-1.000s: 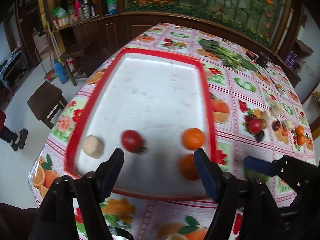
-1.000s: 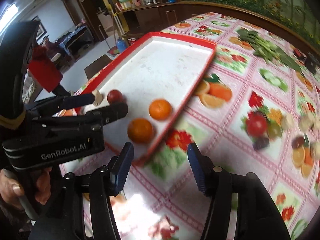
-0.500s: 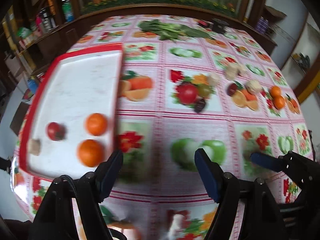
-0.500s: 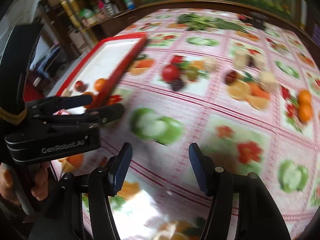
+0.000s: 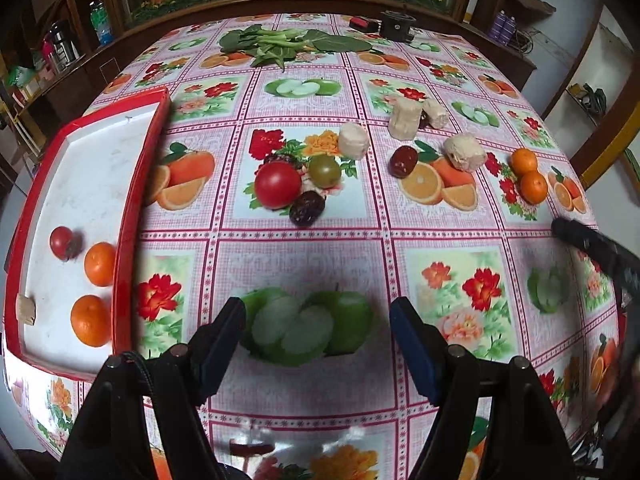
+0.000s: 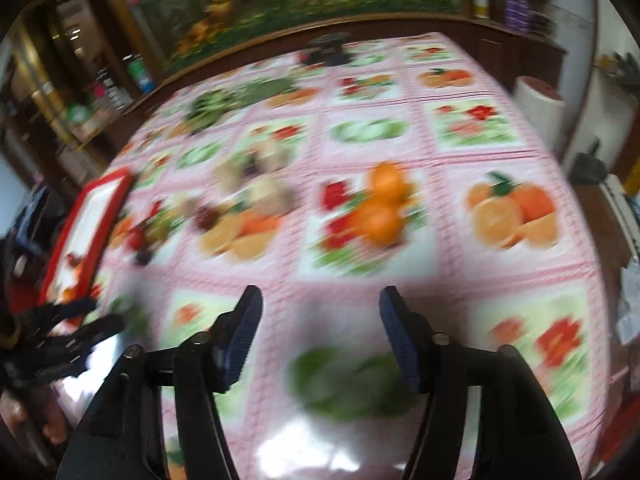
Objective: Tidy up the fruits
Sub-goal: 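Grasp a third orange with the right tool while the left tool grasps a beige cylinder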
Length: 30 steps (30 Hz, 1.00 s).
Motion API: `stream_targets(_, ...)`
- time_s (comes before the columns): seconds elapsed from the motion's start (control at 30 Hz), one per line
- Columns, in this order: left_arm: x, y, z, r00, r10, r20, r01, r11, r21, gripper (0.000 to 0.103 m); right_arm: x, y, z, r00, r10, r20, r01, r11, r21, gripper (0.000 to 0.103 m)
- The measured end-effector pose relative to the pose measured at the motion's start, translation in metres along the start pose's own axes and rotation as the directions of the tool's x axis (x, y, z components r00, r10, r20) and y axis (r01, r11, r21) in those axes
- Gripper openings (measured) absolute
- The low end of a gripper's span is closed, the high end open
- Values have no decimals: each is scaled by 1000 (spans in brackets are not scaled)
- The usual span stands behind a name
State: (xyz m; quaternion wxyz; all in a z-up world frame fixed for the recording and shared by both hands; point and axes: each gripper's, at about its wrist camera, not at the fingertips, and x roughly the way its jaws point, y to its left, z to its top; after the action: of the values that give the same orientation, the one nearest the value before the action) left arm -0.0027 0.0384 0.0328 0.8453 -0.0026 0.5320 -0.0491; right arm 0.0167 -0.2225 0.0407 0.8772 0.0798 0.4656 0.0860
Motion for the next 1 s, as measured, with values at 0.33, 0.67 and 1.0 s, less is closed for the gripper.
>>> stream_targets(0.33,5,-28,23,1000,-1,0,1,999,42,77,41,-18,28,1000,6,-6,-6,995,-95,49)
stream_targets(0.67,24,-96,71,993,-122,4,120,987,108,77,36,-34,22,1000,11,8,-10,991,-135,36)
stream_targets(1.0,67,-129,107,988,-150,-39,153,986,72,77,28,-47,17,998,66,-10,-66,992,-105,36)
